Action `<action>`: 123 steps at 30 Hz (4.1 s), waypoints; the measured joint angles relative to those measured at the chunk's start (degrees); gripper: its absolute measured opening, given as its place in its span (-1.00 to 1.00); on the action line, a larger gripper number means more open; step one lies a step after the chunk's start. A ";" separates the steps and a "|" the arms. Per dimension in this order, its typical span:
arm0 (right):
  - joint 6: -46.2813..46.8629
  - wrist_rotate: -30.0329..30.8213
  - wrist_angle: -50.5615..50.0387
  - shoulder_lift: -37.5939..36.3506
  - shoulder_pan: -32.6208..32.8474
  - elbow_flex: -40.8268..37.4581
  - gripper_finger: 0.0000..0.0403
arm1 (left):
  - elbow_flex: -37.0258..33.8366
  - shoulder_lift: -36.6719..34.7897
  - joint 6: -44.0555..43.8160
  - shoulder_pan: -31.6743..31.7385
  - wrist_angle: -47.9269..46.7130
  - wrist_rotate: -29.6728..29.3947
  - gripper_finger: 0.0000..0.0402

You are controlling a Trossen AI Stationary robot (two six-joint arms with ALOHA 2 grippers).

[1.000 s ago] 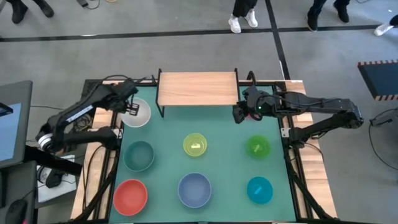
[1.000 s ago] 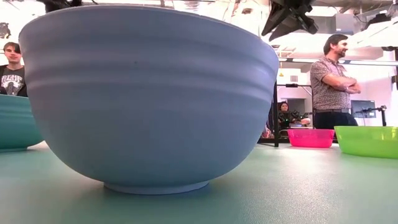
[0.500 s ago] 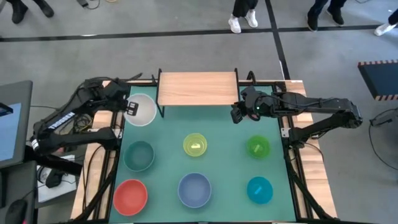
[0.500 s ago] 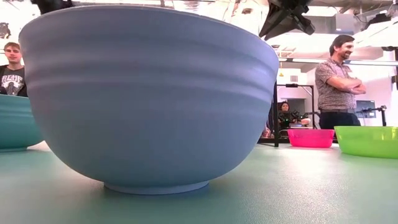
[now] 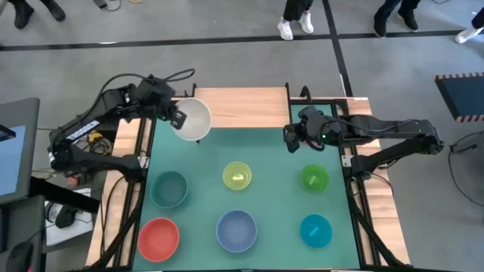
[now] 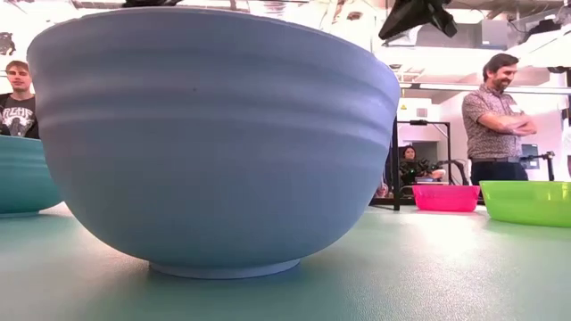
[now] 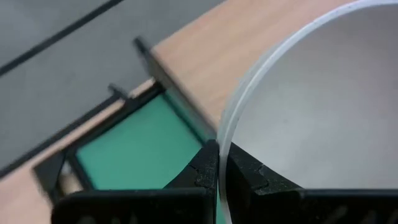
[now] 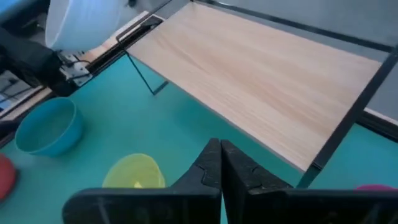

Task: Place and stack bowls onto a shelf
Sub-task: Put the large white bowl on the shelf, then stack the large dark green bowl on the large white bowl on the shelf

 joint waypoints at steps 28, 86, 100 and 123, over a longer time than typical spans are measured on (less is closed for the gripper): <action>18.70 8.56 -2.73 0.72 10.54 -0.02 -0.65 | 6.86 20.75 8.42 12.55 9.39 6.05 -1.00; 23.95 -5.17 11.68 18.08 8.44 -0.02 -0.64 | 6.79 3.30 15.82 6.86 7.65 13.37 -0.23; 17.50 -7.94 13.42 30.35 13.53 10.80 -0.23 | 3.15 -8.80 -17.73 -26.71 -5.54 -6.23 -0.23; 23.81 -9.23 21.04 49.20 11.94 29.24 0.00 | -0.75 -5.74 -40.57 -57.29 -17.58 -20.12 -0.23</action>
